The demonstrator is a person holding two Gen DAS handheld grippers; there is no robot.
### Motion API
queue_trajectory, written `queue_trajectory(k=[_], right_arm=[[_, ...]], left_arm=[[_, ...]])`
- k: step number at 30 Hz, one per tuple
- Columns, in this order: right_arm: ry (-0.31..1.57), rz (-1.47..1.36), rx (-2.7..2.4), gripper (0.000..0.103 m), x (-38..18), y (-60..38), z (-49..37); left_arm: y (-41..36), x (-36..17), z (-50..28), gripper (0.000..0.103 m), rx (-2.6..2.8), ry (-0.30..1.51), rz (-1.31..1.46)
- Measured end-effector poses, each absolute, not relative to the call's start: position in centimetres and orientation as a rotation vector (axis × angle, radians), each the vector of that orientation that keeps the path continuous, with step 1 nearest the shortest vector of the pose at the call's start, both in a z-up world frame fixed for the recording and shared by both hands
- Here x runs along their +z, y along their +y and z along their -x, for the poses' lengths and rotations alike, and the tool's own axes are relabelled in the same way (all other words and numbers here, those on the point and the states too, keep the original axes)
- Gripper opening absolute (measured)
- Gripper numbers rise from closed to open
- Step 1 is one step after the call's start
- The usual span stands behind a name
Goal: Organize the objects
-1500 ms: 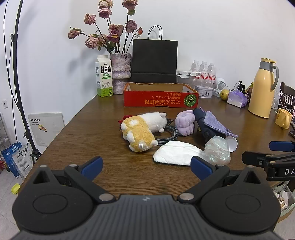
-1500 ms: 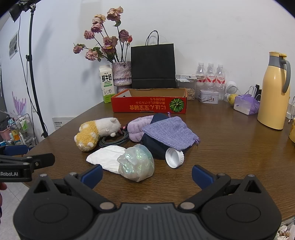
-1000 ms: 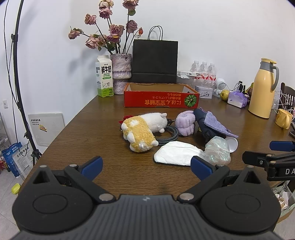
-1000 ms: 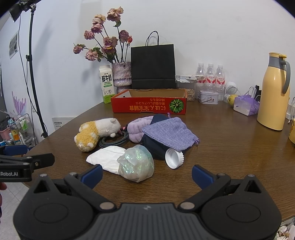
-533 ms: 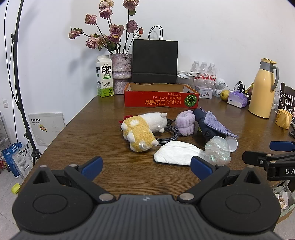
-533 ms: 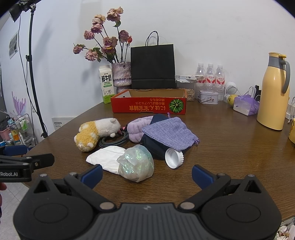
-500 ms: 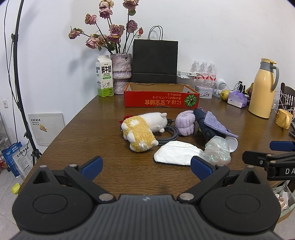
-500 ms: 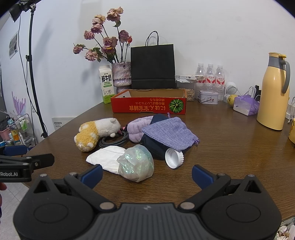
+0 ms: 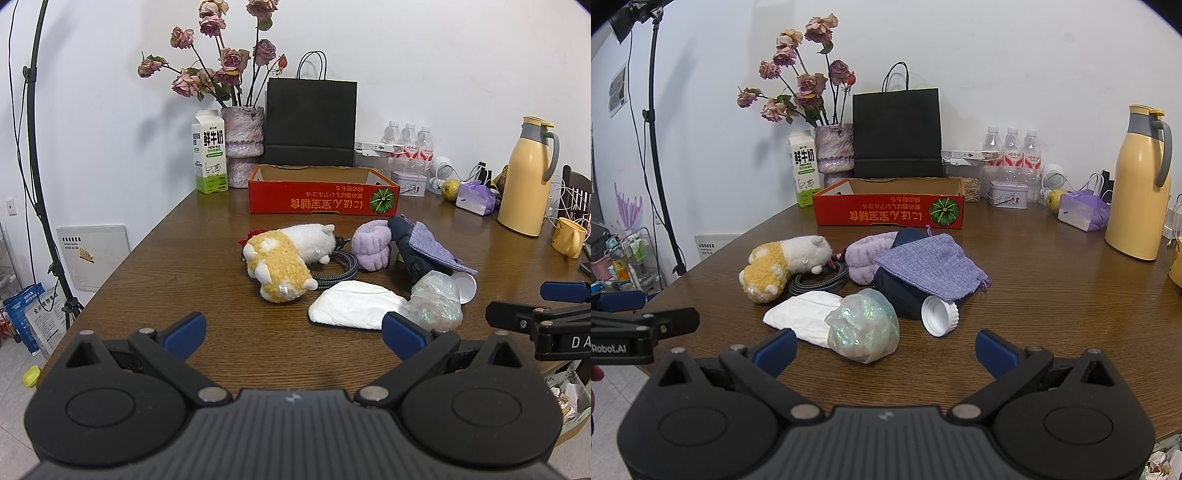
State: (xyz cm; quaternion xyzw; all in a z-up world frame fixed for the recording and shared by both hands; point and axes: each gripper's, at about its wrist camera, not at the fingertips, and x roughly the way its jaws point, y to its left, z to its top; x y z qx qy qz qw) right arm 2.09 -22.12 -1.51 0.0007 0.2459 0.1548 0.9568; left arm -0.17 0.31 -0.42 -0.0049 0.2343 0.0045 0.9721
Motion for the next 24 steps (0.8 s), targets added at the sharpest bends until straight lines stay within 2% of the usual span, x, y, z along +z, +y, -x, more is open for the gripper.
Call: queue_trajectory(k=[24], right_arm=[[0.498,0.006,0.313,0.103,-1.56,-22.09,-2.08]], left_arm=[[0.46,-0.68,0.2,0.103,0.008,0.474,0.018]])
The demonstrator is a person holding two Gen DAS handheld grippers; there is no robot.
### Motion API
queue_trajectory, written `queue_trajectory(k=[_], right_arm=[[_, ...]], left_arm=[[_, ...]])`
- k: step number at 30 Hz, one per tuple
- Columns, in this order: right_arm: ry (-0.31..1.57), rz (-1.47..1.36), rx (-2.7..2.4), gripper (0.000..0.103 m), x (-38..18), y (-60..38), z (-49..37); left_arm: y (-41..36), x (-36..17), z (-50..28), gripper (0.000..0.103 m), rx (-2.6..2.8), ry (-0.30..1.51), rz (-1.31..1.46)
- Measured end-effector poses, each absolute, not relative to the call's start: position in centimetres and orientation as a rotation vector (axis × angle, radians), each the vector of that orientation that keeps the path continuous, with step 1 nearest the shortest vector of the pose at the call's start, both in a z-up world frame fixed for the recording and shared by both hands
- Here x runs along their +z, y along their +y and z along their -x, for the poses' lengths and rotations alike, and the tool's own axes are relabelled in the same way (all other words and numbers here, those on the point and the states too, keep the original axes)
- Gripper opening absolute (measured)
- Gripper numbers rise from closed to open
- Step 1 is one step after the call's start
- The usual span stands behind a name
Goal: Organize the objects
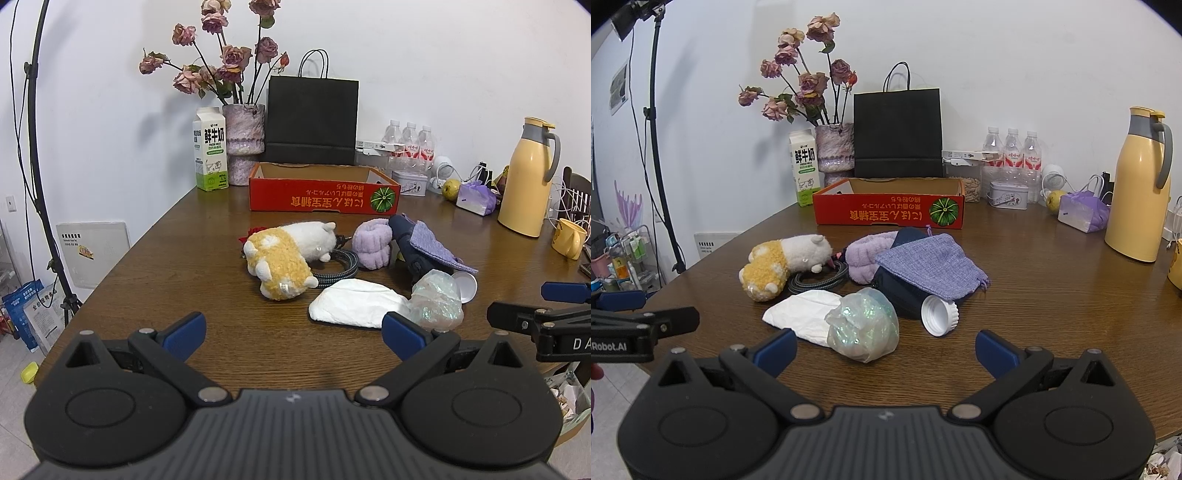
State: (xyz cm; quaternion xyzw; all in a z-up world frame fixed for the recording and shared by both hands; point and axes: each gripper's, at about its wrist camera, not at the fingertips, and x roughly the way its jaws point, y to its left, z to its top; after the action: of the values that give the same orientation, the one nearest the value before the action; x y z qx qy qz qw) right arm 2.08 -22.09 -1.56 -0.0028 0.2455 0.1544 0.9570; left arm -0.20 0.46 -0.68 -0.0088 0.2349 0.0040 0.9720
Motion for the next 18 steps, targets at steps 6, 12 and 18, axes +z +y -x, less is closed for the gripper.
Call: queue_trajectory(k=[6,12,18], right_arm=[[0.501,0.006,0.316,0.103,-1.6,-22.0,-2.2],[0.511,0.022,0.324,0.103,-2.3,-22.0,-2.8],[0.524,0.029,0.333,0.103,-3.1,-21.8,-3.7]], left_arm=[[0.5,-0.9,0.1,0.103,0.008,0.475,0.018],[0.3,-1.3,-0.6,0.103,0.003,0.488,0.013],[0.3,-1.8,-1.7,0.103,-0.004,0.504,0.01]])
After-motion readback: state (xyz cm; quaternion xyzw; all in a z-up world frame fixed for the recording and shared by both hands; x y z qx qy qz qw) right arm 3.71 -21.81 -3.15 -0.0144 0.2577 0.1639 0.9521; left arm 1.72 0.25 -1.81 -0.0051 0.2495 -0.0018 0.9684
